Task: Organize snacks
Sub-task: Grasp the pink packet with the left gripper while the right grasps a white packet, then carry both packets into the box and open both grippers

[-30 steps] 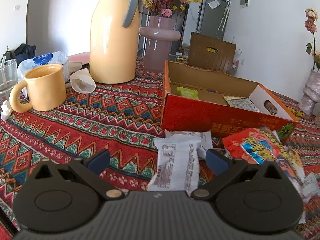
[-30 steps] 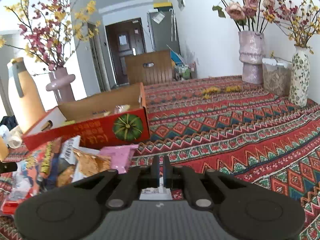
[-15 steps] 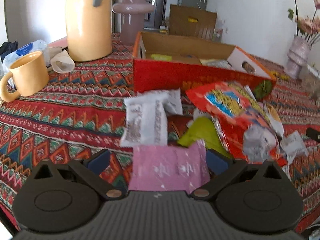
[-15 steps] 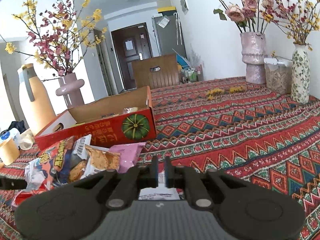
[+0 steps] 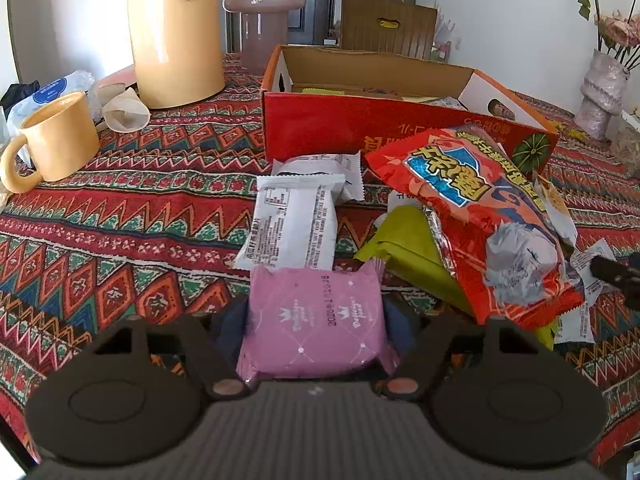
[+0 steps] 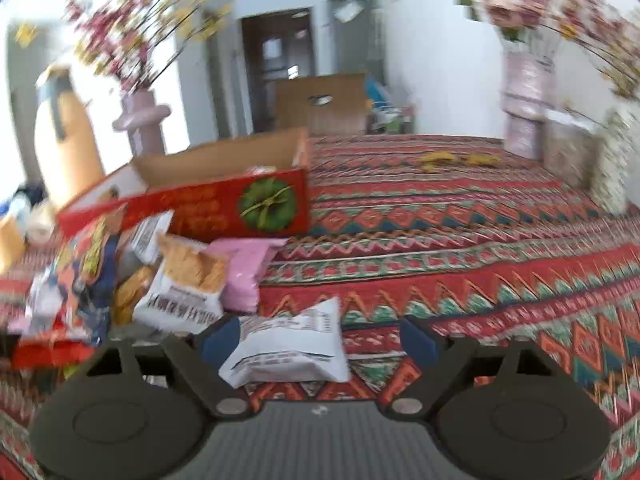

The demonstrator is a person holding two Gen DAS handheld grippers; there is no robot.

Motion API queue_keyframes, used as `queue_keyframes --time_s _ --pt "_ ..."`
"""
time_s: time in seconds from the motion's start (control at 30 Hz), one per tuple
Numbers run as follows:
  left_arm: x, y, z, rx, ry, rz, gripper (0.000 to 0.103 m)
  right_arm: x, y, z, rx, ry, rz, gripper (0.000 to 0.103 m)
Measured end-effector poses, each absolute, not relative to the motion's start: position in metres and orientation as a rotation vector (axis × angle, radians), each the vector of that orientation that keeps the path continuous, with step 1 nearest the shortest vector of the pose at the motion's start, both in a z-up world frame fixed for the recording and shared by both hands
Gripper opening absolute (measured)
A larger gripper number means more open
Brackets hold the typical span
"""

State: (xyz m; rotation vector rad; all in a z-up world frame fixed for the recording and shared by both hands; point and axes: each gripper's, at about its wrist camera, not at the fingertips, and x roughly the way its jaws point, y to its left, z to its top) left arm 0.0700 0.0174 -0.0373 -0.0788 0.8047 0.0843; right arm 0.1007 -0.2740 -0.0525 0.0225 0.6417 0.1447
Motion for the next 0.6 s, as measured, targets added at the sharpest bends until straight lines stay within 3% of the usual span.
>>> queue_keyframes --time_s 0.2,0.3,0.37,0.6 --pt "0.067 0.022 -0.035 -0.08 0.792 0.086 0.07 0.113 -0.255 -0.063 -0.074 0.7 0.19 0.085" --pt "0.065 0.024 -0.034 -0.079 0.783 0.085 0.069 0.108 -0.253 -0.06 -0.077 0.687 0.229 0.057" --pt "0.064 0.025 -0.033 -0.081 0.778 0.081 0.069 0.103 -0.251 -0.058 -0.1 0.677 0.232 0.047" --pt "0.061 0.027 -0.028 -0.08 0.76 0.072 0.063 0.093 -0.263 -0.053 -0.052 0.644 0.2 0.04"
